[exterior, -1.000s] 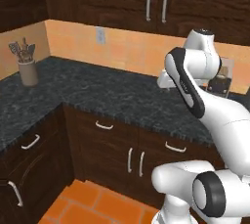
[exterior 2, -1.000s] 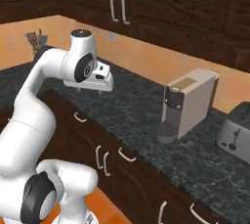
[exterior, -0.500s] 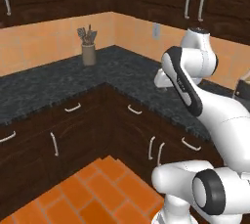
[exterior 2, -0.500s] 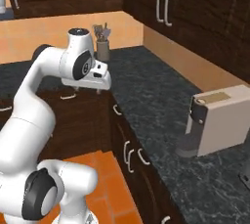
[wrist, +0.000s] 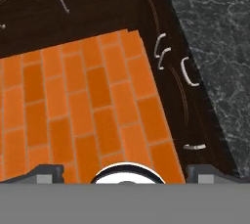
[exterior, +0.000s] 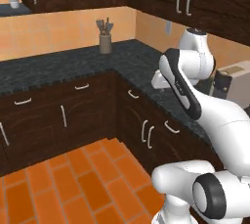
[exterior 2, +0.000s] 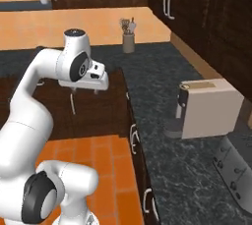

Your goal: Take a straw from the drawer in front and place it inside the glass cup on the dining counter.

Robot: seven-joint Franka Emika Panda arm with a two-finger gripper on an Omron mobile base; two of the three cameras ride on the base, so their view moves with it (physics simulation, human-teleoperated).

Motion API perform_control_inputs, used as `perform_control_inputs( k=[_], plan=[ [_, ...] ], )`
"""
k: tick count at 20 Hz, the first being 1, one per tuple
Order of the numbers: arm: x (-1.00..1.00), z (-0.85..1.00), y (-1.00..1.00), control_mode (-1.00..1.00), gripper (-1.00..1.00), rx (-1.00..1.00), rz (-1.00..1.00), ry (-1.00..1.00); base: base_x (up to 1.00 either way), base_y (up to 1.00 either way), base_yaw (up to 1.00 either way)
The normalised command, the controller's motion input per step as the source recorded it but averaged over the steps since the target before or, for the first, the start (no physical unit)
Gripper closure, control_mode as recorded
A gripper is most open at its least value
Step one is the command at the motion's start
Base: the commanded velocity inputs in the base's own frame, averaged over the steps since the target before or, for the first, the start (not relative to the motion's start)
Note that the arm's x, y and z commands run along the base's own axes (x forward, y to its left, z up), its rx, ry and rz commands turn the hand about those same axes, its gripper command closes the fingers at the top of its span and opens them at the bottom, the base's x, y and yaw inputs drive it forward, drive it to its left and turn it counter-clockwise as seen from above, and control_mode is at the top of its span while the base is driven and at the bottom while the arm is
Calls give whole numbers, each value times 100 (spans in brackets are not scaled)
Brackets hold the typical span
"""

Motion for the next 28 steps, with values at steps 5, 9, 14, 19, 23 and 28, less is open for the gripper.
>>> perform_control_inputs(
  k=[5, 9, 14, 19, 23, 28],
  plan=[
    [0, 0, 0, 100, -100, 0, 0, 0, -20, -90, 30],
    [-32, 0, -25, -100, -100, -5, 13, -2, 0, 0, 0],
    [-1, -44, 65, -100, -100, -43, -2, -9, 0, 0, 0],
    [12, -71, 60, -100, -100, -59, -11, -13, 0, 0, 0],
    [40, -88, 36, -100, -100, -57, -10, -6, 0, 0, 0],
    [63, -86, 10, -100, -100, -40, -9, 1, 0, 0, 0]
  ],
)
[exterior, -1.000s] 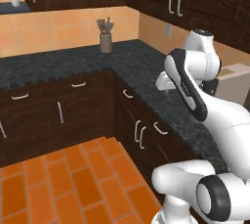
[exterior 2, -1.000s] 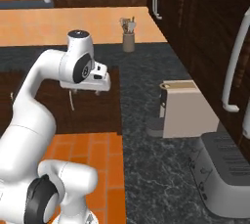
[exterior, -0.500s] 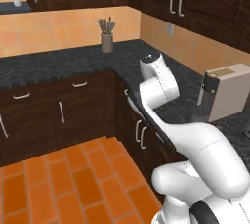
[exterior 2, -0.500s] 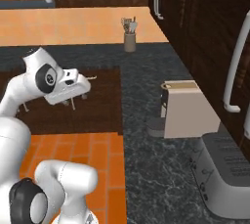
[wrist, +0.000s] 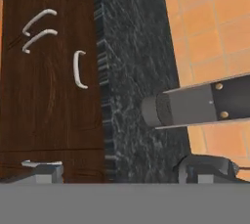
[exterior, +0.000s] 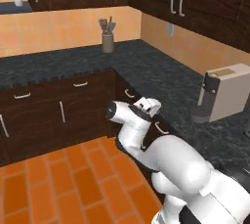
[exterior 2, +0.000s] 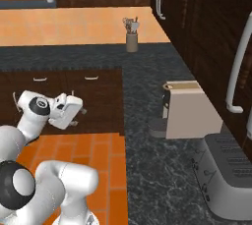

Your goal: Take a straw from the drawer in front and place it inside the glass cup on the dining counter.

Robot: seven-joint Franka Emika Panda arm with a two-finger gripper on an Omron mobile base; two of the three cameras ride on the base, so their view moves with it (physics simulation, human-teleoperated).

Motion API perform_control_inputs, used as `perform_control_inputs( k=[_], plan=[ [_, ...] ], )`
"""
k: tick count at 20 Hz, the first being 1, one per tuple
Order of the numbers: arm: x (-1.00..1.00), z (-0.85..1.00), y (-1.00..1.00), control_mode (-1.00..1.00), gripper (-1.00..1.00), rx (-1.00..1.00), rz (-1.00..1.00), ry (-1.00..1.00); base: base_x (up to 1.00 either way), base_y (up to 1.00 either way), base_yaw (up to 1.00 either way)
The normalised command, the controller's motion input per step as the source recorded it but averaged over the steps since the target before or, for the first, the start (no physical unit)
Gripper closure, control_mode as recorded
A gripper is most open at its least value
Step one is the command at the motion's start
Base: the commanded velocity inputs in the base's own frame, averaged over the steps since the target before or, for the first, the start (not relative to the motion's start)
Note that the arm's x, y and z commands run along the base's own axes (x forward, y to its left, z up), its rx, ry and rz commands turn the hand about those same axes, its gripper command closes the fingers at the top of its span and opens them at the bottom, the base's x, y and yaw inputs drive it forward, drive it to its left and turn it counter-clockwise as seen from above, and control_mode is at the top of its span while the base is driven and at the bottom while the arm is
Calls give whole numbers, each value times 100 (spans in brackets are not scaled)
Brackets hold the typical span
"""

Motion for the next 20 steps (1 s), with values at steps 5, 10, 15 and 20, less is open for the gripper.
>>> perform_control_inputs(
  k=[5, 10, 15, 20],
  plan=[
    [80, -72, 0, -100, -100, -28, -7, 7, 0, 0, 0],
    [68, -62, -14, -100, -100, -21, -6, 4, 0, 0, 0],
    [65, -67, -30, -100, -100, -10, -10, 8, 0, 0, 0],
    [54, -58, -36, -100, -100, -6, -12, 5, 0, 0, 0]
  ],
)
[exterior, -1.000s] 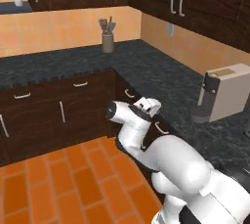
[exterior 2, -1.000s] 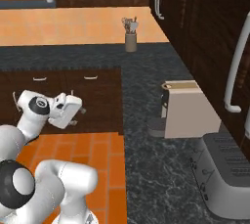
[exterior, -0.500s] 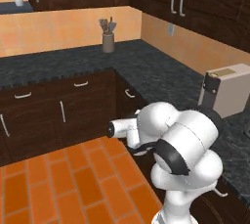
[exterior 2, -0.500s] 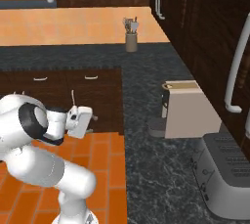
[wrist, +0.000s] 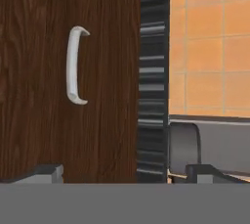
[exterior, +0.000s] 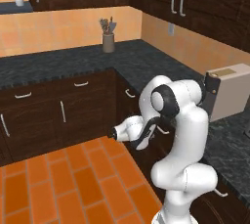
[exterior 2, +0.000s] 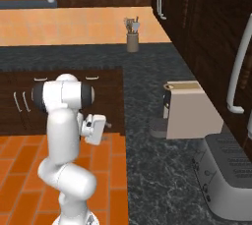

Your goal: Take a straw from the drawer in front and place it inside the glass cup on the dining counter.

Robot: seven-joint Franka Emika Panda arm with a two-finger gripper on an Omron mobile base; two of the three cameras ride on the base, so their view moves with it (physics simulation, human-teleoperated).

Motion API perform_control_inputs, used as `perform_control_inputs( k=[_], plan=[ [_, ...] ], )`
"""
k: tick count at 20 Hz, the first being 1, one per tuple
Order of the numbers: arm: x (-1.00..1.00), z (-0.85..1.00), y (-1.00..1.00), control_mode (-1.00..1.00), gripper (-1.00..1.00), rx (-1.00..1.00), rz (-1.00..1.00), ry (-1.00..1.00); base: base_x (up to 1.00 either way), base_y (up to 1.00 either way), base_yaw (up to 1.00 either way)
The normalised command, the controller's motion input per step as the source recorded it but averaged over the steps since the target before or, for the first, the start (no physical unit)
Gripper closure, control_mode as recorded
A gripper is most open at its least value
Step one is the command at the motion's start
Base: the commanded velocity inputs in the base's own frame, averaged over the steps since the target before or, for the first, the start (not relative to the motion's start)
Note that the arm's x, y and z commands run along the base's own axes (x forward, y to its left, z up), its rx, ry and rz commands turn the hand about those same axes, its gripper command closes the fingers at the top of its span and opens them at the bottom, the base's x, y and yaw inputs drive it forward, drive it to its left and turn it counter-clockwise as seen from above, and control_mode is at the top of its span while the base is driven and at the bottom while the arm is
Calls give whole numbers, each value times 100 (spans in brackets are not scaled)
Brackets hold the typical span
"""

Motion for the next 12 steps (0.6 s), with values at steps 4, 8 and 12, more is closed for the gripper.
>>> perform_control_inputs(
  k=[4, 8, 12],
  plan=[
    [32, -43, -42, -100, -100, -8, -14, 1, 0, 0, 0],
    [36, -25, -44, -100, -100, -8, -13, 0, 0, 0, 0],
    [64, -17, -40, -100, -100, -1, -9, 0, 0, 0, 0]
  ],
)
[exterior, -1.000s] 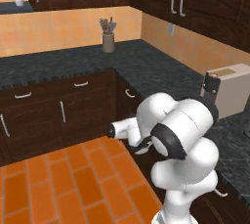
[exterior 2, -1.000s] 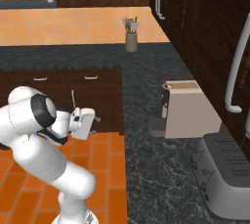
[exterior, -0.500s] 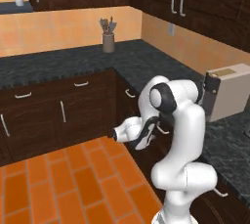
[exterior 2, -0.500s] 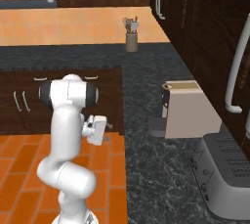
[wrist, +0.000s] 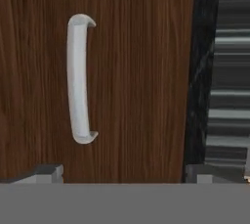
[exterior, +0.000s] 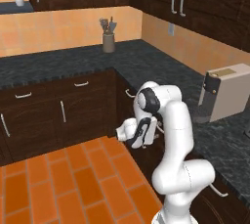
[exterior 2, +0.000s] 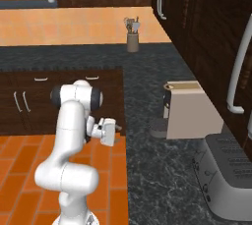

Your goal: Take a straw from the drawer in front and place it inside the glass cup on the dining counter.

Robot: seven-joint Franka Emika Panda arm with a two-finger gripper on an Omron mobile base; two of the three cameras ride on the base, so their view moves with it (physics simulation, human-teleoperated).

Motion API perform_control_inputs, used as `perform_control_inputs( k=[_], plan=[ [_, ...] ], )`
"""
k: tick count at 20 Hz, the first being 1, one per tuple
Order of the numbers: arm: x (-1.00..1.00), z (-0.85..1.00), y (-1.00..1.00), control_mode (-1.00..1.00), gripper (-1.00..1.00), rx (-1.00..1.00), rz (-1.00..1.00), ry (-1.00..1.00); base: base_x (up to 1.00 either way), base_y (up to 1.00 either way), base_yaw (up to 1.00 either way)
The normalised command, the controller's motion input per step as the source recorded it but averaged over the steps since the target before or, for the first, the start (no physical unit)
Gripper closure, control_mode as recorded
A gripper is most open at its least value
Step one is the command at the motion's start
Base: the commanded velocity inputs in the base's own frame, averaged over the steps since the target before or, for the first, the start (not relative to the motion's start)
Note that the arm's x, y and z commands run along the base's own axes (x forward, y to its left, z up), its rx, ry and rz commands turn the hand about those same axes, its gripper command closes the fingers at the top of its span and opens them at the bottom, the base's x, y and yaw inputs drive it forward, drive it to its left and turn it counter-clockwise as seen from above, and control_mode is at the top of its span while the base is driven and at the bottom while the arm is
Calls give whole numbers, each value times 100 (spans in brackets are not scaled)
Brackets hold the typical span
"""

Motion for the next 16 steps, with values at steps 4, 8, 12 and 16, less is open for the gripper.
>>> perform_control_inputs(
  k=[4, 8, 12, 16],
  plan=[
    [32, -12, -34, -100, -100, -2, -6, 0, 0, 0, 0],
    [10, -31, -26, -100, -100, -3, -2, 0, 0, 0, 0],
    [14, -32, -26, -100, -100, -2, -1, 0, 0, 0, 0],
    [27, -37, -21, -100, -100, -1, -1, 0, 0, 0, 0]
  ],
)
